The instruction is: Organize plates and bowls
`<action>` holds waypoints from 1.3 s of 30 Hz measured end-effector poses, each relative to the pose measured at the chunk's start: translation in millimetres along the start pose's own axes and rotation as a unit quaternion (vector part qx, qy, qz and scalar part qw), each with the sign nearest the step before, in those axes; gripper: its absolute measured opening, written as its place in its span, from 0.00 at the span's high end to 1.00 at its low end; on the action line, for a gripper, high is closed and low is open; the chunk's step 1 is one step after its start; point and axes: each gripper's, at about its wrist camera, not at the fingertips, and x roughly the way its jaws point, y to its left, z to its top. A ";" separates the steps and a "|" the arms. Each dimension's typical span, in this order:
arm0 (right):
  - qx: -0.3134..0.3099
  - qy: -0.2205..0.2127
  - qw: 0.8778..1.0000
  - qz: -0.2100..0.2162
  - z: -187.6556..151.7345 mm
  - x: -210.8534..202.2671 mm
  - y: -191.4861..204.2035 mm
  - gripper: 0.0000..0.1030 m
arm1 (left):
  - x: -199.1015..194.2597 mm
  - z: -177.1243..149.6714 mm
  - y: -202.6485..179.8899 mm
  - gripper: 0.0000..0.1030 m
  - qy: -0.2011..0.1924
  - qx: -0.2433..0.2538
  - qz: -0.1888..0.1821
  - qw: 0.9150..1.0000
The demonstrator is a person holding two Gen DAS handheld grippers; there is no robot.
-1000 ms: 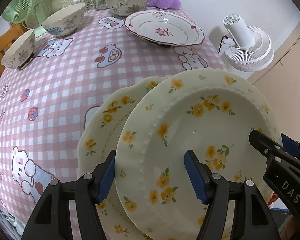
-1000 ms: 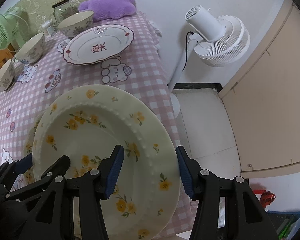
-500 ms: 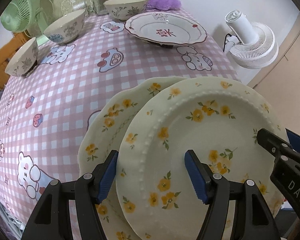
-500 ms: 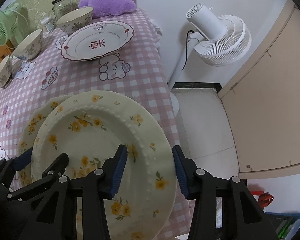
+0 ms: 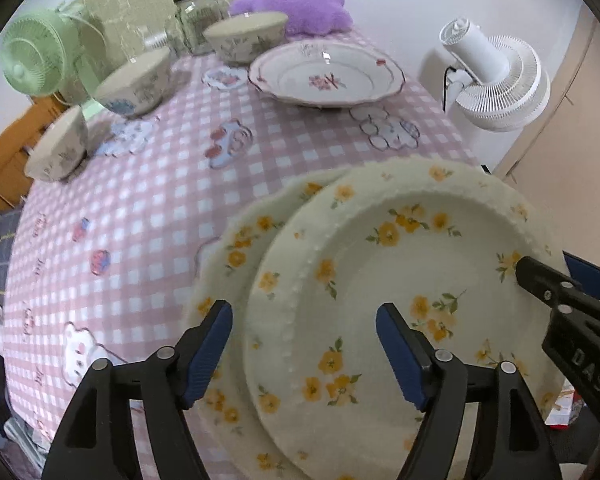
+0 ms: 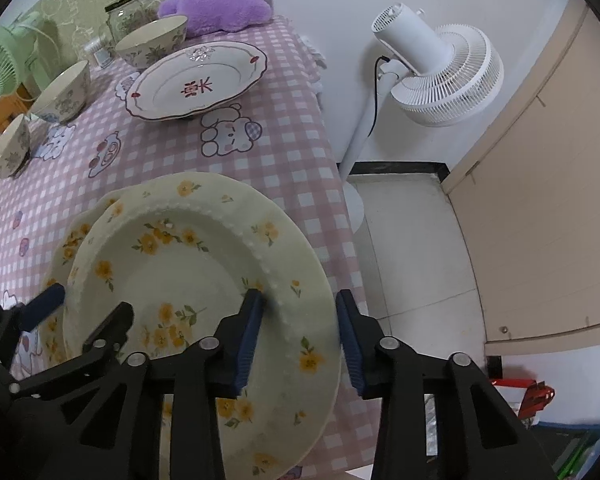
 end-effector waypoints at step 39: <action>0.018 -0.049 0.997 0.051 13.3 -48.3 57.5 0.22 | -44.3 11.4 63.0 0.14 -0.021 -0.022 -0.050 0.998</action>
